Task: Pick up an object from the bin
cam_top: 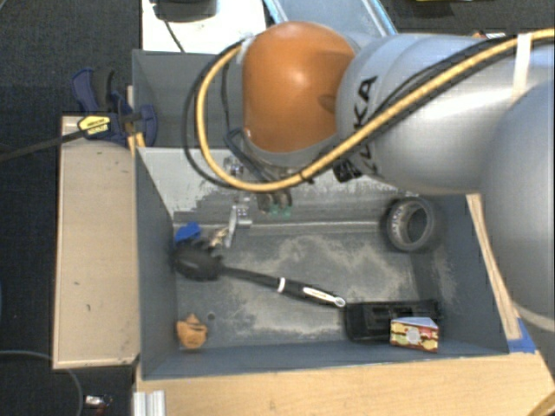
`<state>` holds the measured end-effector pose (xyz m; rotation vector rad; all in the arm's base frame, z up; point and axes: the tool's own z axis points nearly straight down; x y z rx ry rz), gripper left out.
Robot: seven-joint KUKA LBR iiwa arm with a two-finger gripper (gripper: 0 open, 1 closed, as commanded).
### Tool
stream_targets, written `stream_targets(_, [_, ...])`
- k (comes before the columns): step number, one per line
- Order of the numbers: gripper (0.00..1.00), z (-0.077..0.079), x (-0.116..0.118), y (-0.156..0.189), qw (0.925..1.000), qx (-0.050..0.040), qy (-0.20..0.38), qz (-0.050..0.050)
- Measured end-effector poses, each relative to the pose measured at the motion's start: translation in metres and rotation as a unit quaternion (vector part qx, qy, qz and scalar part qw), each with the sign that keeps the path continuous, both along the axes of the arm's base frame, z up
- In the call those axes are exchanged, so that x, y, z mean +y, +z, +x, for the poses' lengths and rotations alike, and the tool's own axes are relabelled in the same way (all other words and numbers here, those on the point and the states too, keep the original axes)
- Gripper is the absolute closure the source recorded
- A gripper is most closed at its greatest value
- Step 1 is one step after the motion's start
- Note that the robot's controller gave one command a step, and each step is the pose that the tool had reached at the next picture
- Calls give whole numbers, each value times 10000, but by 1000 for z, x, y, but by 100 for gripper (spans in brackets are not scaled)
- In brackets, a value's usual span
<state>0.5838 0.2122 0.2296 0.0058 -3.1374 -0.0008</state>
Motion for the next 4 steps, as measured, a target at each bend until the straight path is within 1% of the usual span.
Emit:
stream_targets(1, [0,2,-1,5,10000,-40,-27,7])
stream_targets(2, [0,4,26,-95,9997,-60,231,16])
stream_targets(3, [0,2,34,-105,9994,-69,353,16])
stream_targets(4, [0,7,43,-95,9998,-54,172,20])
